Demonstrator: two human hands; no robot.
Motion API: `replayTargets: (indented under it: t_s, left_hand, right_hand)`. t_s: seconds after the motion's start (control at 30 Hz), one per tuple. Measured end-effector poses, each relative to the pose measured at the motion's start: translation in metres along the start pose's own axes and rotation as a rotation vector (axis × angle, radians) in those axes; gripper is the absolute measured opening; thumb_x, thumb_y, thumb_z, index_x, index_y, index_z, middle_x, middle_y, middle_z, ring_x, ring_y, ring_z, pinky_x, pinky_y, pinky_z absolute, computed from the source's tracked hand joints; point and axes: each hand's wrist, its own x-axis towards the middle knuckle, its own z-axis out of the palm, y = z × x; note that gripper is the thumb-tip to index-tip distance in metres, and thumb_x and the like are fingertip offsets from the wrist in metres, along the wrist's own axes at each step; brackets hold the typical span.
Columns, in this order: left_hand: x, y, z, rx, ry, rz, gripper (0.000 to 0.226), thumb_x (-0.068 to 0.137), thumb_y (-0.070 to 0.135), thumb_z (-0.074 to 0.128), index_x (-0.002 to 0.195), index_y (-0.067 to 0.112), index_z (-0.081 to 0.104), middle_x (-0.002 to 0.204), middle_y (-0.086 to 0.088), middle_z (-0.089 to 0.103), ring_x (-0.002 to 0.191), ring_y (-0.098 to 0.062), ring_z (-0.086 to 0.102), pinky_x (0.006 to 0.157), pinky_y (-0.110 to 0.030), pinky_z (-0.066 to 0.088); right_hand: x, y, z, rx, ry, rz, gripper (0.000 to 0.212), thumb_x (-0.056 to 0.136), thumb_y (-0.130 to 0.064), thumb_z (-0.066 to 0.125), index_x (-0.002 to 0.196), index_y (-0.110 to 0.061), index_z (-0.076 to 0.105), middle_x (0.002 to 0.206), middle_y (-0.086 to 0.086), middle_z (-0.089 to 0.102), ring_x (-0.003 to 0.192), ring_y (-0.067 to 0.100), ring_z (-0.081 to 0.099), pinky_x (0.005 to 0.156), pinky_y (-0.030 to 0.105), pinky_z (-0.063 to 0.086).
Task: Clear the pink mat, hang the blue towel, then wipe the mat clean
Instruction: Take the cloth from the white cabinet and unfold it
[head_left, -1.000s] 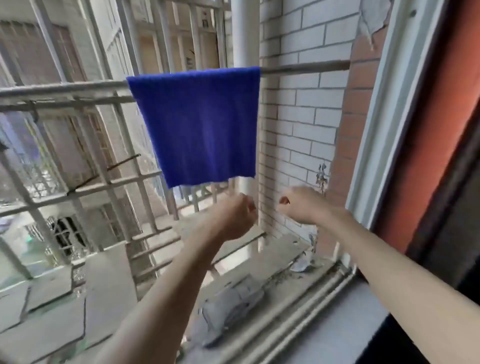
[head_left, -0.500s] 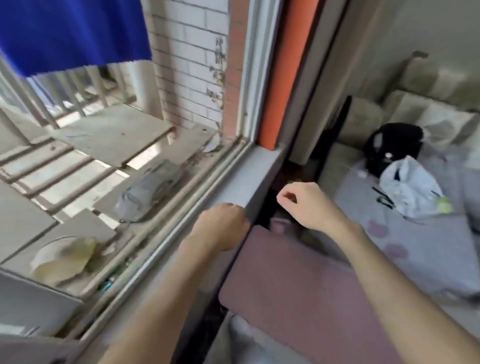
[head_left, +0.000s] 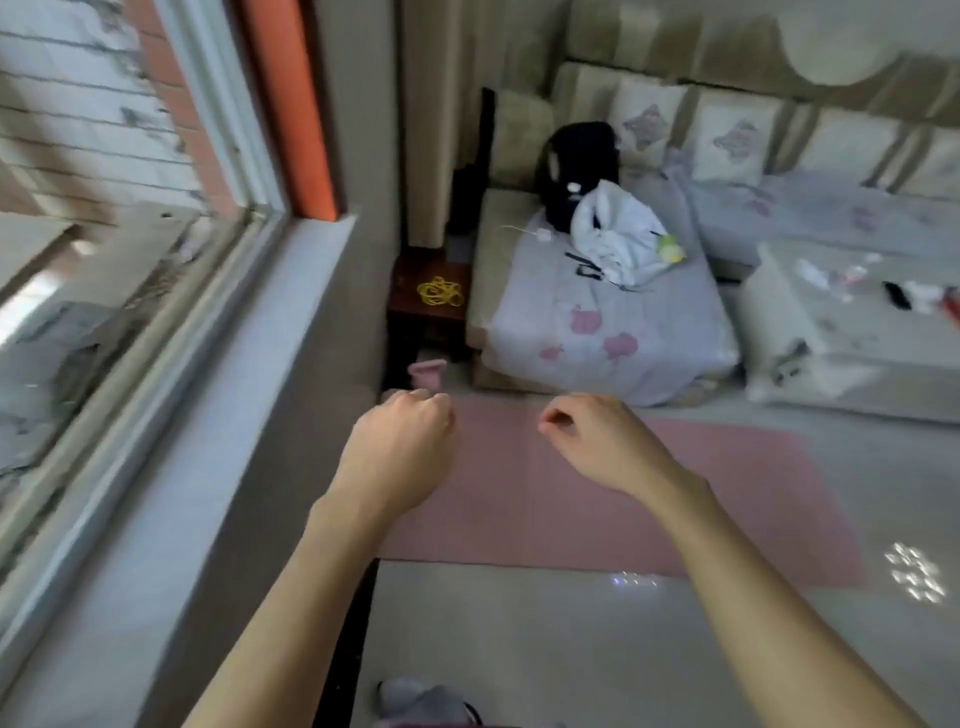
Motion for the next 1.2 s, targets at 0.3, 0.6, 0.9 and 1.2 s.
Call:
replayTargets:
  t_s: [0.3,0.6,0.9,1.2]
  left_hand:
    - [-0.039,0.174,0.073,0.042,-0.179,0.314,0.026,0.098,0.03,0.042,0.101,0.016,0.063,0.107,-0.001,0.062,0.1,-0.026,0.058,0.072,-0.033,0.042]
    - [-0.06,0.313,0.116,0.103,-0.265,0.64,0.028,0.099,0.03,0.039,0.1,0.015,0.062,0.101,-0.002,0.062,0.093,-0.027,0.06,0.077,-0.039,0.052]
    - [-0.063,0.446,0.165,0.115,-0.377,0.978,0.034,0.101,0.037,0.035,0.1,0.013,0.06,0.094,-0.002,0.06,0.091,-0.024,0.056,0.076,-0.039,0.05]
    - [-0.015,0.573,0.207,0.106,-0.47,1.248,0.033,0.101,0.036,0.038,0.104,0.014,0.062,0.096,-0.001,0.061,0.092,-0.023,0.056,0.077,-0.038,0.05]
  right_hand:
    - [-0.186,0.154,-0.007,0.042,0.108,0.398,0.016,0.087,-0.02,0.05,0.088,-0.019,0.067,0.094,0.001,0.071,0.091,0.028,0.064,0.077,0.04,0.053]
    - [-0.323,0.221,-0.012,0.146,0.205,0.655,0.02,0.094,-0.02,0.049,0.1,-0.017,0.068,0.104,-0.002,0.069,0.099,0.019,0.062,0.084,0.037,0.051]
    - [-0.421,0.281,-0.023,0.184,0.37,0.965,0.023,0.096,-0.025,0.048,0.102,-0.017,0.069,0.103,-0.005,0.068,0.095,0.017,0.062,0.084,0.038,0.052]
    - [-0.45,0.354,-0.054,0.193,0.424,1.249,0.023,0.097,-0.026,0.047,0.102,-0.019,0.068,0.102,-0.007,0.068,0.094,0.016,0.062,0.084,0.037,0.052]
